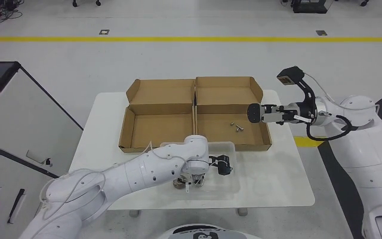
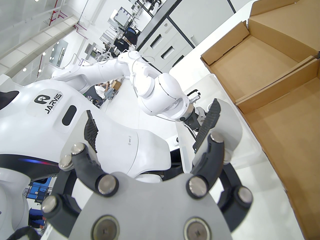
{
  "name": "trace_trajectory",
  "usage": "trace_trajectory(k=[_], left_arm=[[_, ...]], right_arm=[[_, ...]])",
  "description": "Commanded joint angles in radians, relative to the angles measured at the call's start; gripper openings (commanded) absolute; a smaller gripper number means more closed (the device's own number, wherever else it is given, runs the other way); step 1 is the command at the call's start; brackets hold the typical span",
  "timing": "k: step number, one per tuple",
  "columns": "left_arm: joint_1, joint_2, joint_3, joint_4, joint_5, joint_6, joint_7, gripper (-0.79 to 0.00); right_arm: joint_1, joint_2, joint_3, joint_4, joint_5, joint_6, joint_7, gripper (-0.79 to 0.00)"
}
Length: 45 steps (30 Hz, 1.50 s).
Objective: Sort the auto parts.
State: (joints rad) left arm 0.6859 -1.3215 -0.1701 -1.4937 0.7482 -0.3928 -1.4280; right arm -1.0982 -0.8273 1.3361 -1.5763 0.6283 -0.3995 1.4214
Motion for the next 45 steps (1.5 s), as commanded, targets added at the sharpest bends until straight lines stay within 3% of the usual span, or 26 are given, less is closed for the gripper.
trace_trajectory(k=[1, 6, 10, 15, 20, 24, 29, 33, 38, 45], left_arm=[[-0.002, -0.003, 0.0, 0.002, 0.0, 0.001, 0.0, -0.785], [-0.04, 0.001, 0.0, -0.022, -0.044, 0.004, -0.003, -0.785], [-0.097, 0.023, 0.0, -0.07, -0.095, 0.016, -0.015, -0.785], [-0.178, 0.08, -0.03, -0.148, -0.181, 0.006, -0.005, -0.785], [-0.182, 0.16, -0.116, -0.259, -0.208, -0.005, 0.006, -0.785], [-0.123, 0.233, -0.243, -0.337, -0.235, -0.058, 0.084, -0.785], [0.034, 0.325, -0.45, -0.395, -0.246, -0.214, 0.327, -0.785], [0.159, 0.374, -0.587, -0.394, -0.219, -0.365, 0.511, -0.785], [0.244, 0.406, -0.723, -0.402, -0.157, -0.515, 0.705, -0.785], [0.299, 0.407, -0.835, -0.406, -0.069, -0.62, 1.015, -0.785]], right_arm=[[0.0, 0.0, 0.0, 0.0, 0.0, 0.0, 0.0, 0.0], [0.0, 0.0, 0.0, 0.0, 0.0, 0.0, 0.0, 0.0], [0.0, 0.0, 0.0, 0.0, 0.0, 0.0, 0.0, 0.0], [0.0, 0.0, 0.0, 0.0, 0.0, 0.0, 0.0, 0.0], [0.0, 0.0, 0.0, 0.0, 0.0, 0.0, 0.0, 0.0], [0.0, 0.0, 0.0, 0.0, 0.0, 0.0, 0.0, 0.0], [0.0, 0.0, 0.0, 0.0, 0.0, 0.0, 0.0, 0.0], [0.0, 0.0, 0.0, 0.0, 0.0, 0.0, 0.0, 0.0], [0.0, 0.0, 0.0, 0.0, 0.0, 0.0, 0.0, 0.0], [0.0, 0.0, 0.0, 0.0, 0.0, 0.0, 0.0, 0.0]])
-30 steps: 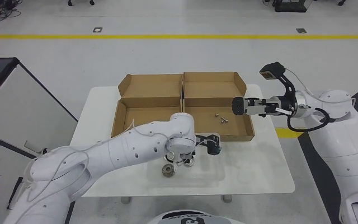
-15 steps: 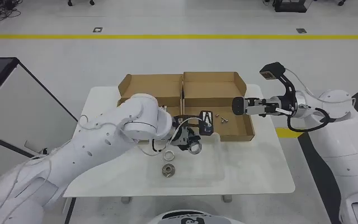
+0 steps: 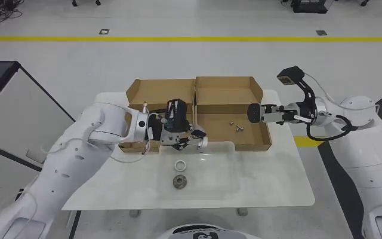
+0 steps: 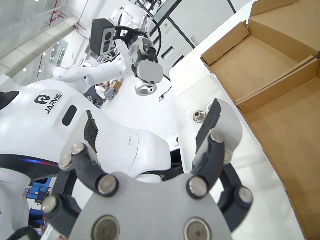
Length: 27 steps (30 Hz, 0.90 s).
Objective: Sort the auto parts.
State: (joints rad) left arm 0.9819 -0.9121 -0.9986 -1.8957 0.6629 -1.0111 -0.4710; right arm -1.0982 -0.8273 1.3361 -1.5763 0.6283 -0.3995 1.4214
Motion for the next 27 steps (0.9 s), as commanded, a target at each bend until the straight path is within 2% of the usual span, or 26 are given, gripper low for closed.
trace_trajectory(k=[1, 9, 14, 18, 27], left_arm=[[0.004, -0.004, -0.01, -0.004, 0.028, -0.001, 0.099, -0.785], [-0.034, -0.006, 0.014, -0.018, 0.143, -0.001, 0.394, -0.785], [-0.058, 0.009, 0.039, -0.023, 0.241, -0.001, 0.618, -0.785], [-0.084, 0.026, 0.089, 0.002, 0.325, -0.001, 0.799, -0.785], [-0.088, 0.03, 0.099, 0.011, 0.343, -0.001, 0.816, -0.785]], right_arm=[[0.0, 0.0, 0.0, 0.0, 0.0, 0.0, 0.0, 0.0], [0.0, 0.0, 0.0, 0.0, 0.0, 0.0, 0.0, 0.0], [0.0, 0.0, 0.0, 0.0, 0.0, 0.0, 0.0, 0.0], [0.0, 0.0, 0.0, 0.0, 0.0, 0.0, 0.0, 0.0], [0.0, 0.0, 0.0, 0.0, 0.0, 0.0, 0.0, 0.0]])
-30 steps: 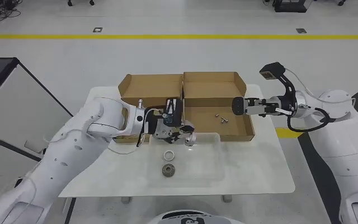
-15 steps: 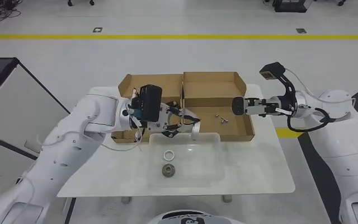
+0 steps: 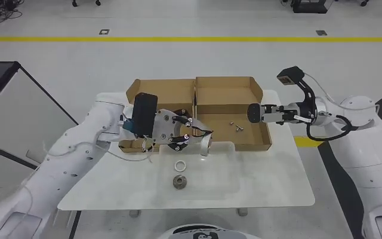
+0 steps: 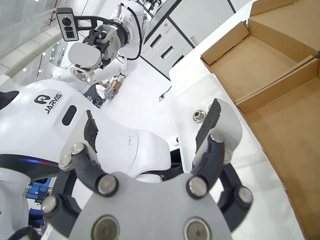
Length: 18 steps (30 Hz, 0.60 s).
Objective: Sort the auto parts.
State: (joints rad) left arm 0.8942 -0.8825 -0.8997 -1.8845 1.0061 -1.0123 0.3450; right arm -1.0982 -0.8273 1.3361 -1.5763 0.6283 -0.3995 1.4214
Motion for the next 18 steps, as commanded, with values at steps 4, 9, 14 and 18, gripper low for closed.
trace_trajectory(k=[4, 9, 14, 18], left_arm=[[0.0, 0.0, 0.0, 0.0, 0.0, 0.0, 0.0, -0.785], [0.03, -0.005, -0.028, -0.038, -0.028, 0.014, 0.081, -0.785], [0.054, -0.016, -0.036, -0.063, -0.021, 0.0, 0.285, -0.785], [0.058, -0.025, -0.012, -0.064, 0.024, 0.0, 0.463, -0.785]], right_arm=[[0.0, 0.0, 0.0, 0.0, 0.0, 0.0, 0.0, 0.0], [0.0, 0.0, 0.0, 0.0, 0.0, 0.0, 0.0, 0.0], [0.0, 0.0, 0.0, 0.0, 0.0, 0.0, 0.0, 0.0], [0.0, 0.0, 0.0, 0.0, 0.0, 0.0, 0.0, 0.0]])
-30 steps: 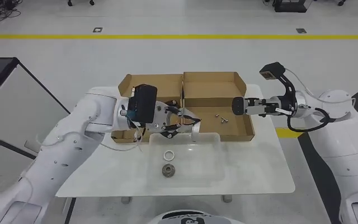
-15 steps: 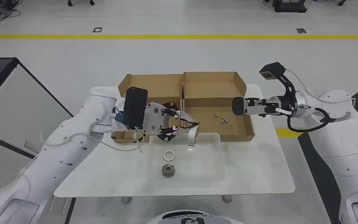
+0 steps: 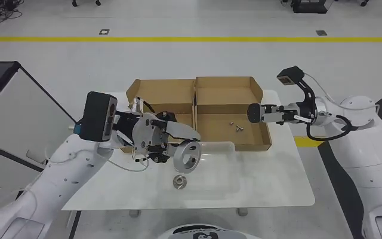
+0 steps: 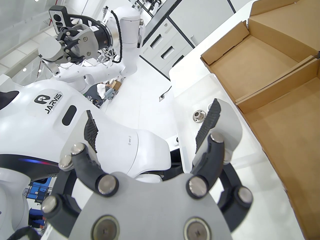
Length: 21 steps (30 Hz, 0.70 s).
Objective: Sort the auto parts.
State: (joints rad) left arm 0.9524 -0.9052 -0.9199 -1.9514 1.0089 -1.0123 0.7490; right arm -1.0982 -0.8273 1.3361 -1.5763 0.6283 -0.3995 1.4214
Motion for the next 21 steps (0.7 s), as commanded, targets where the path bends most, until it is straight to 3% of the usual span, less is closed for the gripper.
trace_trajectory(k=[1, 8, 21], left_arm=[[-0.001, -0.004, 0.01, -0.001, 0.018, 0.0, 0.059, -0.785], [0.012, -0.019, -0.007, 0.0, -0.001, 0.0, 0.059, -0.785], [0.043, -0.034, -0.057, 0.11, 0.038, 0.009, 0.031, -0.785]], right_arm=[[0.0, 0.0, 0.0, 0.0, 0.0, 0.0, 0.0, 0.0], [0.0, 0.0, 0.0, 0.0, 0.0, 0.0, 0.0, 0.0], [0.0, 0.0, 0.0, 0.0, 0.0, 0.0, 0.0, 0.0]])
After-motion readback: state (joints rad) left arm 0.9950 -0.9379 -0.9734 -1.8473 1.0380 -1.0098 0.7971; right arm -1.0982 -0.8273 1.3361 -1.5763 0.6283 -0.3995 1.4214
